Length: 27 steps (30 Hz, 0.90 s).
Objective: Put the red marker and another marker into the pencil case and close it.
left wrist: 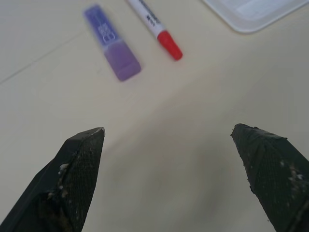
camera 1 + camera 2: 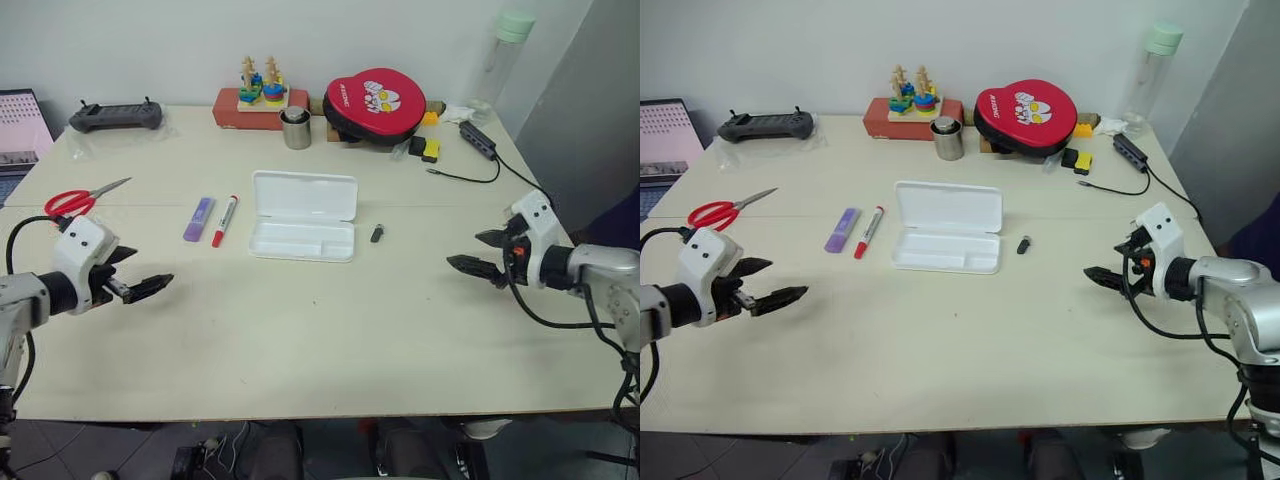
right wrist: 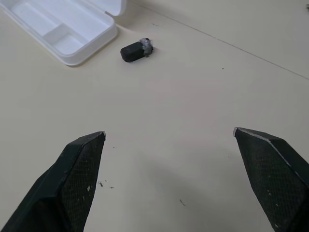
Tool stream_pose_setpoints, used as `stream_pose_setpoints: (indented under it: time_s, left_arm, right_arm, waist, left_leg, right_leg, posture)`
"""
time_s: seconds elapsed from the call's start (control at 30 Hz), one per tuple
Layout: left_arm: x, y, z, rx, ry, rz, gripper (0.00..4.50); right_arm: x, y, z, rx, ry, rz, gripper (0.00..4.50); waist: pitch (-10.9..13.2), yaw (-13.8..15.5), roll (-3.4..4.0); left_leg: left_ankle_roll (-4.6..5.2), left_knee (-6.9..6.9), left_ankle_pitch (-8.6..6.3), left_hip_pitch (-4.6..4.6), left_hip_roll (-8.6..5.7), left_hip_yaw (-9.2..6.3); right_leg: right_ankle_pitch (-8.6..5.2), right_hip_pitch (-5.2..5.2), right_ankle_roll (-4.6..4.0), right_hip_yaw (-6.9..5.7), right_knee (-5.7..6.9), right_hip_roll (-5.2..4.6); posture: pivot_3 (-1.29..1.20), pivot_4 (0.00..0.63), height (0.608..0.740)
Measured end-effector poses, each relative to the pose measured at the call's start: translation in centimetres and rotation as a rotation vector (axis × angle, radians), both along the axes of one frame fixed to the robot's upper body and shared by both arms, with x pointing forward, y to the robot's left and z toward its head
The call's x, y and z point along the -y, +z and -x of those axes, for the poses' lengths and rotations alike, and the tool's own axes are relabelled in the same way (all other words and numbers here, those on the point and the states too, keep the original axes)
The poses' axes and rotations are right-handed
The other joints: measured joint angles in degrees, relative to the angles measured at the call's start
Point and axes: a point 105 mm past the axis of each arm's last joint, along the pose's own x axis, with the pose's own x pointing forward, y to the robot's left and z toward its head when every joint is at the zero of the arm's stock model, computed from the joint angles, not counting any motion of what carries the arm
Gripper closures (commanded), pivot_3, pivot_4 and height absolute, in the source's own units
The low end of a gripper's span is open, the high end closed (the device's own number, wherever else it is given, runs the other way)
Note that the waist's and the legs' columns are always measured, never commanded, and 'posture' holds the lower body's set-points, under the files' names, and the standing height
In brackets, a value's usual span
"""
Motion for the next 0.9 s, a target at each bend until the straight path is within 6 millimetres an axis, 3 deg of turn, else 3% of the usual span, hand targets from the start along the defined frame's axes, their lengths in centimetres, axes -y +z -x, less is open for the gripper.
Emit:
stream_pose_setpoints:
  time_s: [0.23,0.9]
  left_arm:
    - [-0.2,-0.8,0.8,-0.068,0.009,0.007,0.00]
    - [2.0,-1.0,2.0,-0.117,-0.018,-0.012,0.00]
  right_arm:
    - [-0.5,-0.6,0.1,-0.035,0.019,-0.006,0.02]
    - [-0.9,-1.4,-0.1,-0.046,0.026,-0.016,0.02]
  waist:
    - [0.0,0.0,0.00]
    - [0.0,0.0,0.00]
  left_leg:
    - [0.00,0.00,0.00,0.01,0.00,0.02]
    - [0.00,0.03,0.00,0.02,0.00,0.08]
  right_leg:
    - [-0.01,-0.02,0.05,-0.01,0.02,-0.02]
    - [0.03,-0.02,0.12,0.04,0.04,-0.04]
  posture:
    - [0.00,0.150,0.740]
    - [0.00,0.150,0.740]
